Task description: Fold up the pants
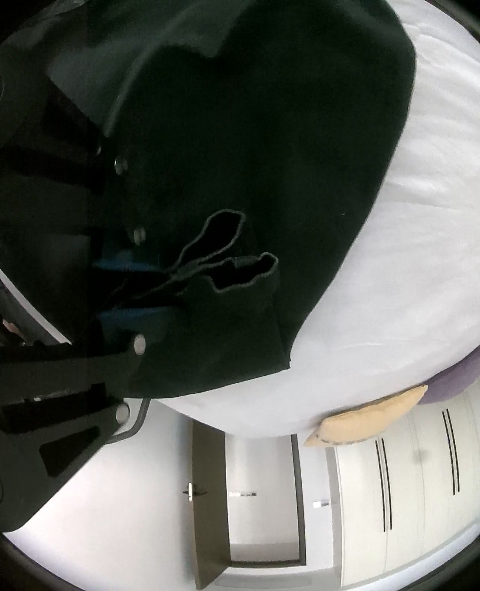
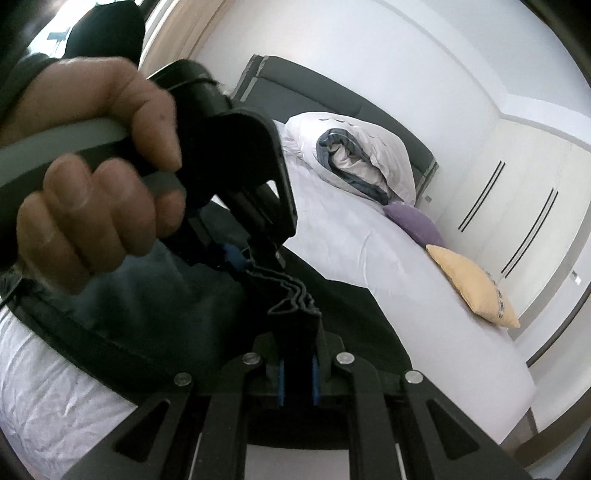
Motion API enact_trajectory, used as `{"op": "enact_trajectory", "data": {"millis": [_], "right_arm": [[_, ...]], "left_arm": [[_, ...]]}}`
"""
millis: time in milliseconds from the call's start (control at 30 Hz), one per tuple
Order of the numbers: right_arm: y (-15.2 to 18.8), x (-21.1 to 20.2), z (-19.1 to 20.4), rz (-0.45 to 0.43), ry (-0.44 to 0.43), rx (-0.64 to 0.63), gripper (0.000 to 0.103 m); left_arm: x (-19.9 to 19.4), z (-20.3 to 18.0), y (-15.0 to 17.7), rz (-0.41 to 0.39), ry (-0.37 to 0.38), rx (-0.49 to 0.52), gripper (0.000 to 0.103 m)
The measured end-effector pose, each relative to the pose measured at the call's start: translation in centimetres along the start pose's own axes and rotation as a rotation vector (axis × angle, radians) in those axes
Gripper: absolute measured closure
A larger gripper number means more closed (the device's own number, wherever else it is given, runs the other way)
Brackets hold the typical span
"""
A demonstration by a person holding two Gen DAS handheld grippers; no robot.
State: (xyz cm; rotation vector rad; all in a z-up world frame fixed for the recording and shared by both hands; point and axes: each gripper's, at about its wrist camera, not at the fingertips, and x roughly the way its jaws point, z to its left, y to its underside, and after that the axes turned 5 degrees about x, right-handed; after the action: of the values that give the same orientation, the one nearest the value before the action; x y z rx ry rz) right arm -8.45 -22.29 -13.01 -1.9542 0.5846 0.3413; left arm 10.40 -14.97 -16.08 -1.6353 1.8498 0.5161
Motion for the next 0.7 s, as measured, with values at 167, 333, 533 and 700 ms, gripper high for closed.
{"op": "enact_trajectory", "data": {"millis": [167,333,533,700], "right_arm": [[-0.2,-0.9,1.6,-0.021,-0.002,-0.079,0.092],[-1.6,-2.0,3.4,-0.066,-0.023,-0.144,0.092],[-2.6,-3.0,5.6,-0.102,-0.075,-0.207,0.092],[-3.0,-4.1,8.6,-0.124,-0.129,-0.252,0.092]], "left_arm": [[-1.6,-1.3,-0.7,-0.010,-0.033,0.097,0.096],[-4.1,-1.3,-0.3,-0.018,-0.071,0.175,0.097],[-8.0,0.8,0.6,-0.014,-0.086,0.190,0.097],[-10.7,2.6,1.6,-0.033,-0.114,0.197,0.097]]}}
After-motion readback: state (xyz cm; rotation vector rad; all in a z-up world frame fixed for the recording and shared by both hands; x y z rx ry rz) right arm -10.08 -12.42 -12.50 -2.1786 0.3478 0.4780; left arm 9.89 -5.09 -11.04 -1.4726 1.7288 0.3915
